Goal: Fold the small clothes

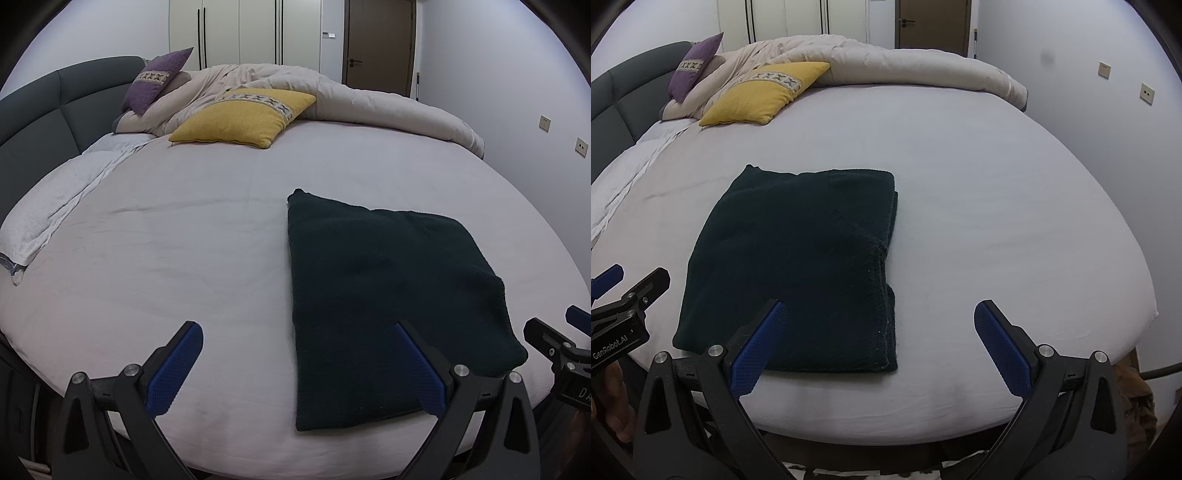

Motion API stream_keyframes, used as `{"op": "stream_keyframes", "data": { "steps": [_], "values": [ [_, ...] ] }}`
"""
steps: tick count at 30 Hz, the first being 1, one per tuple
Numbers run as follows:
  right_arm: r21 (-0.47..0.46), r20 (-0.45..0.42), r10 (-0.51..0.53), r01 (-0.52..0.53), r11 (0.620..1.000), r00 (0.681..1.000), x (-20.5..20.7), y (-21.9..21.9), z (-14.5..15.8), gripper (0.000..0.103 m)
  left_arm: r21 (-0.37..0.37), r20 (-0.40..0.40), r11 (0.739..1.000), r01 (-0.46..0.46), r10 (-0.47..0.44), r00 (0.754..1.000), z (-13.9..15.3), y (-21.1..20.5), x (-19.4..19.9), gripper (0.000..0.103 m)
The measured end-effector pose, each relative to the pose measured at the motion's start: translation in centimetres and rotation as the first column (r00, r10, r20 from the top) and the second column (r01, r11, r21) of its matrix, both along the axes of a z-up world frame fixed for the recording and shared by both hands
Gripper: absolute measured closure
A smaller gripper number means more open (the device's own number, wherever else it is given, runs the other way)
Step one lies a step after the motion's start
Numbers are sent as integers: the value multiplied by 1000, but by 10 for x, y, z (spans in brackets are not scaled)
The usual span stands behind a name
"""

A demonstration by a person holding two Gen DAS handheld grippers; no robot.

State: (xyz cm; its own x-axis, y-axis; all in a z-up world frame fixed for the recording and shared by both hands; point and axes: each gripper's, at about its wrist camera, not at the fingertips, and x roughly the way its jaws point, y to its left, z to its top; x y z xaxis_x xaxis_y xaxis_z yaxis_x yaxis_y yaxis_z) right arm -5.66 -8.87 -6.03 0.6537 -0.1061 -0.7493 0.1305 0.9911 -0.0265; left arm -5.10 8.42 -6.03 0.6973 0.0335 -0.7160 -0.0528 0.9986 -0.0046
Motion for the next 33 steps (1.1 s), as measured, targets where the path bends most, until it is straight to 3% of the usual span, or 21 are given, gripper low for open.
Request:
{"op": "stream_keyframes", "data": {
  "steps": [33],
  "values": [
    [1, -7, 8, -8, 1000, 1000, 2, 2, -3, 0, -1, -18, 1000, -13, 13, 1000, -11, 6, 1, 0]
  ]
}}
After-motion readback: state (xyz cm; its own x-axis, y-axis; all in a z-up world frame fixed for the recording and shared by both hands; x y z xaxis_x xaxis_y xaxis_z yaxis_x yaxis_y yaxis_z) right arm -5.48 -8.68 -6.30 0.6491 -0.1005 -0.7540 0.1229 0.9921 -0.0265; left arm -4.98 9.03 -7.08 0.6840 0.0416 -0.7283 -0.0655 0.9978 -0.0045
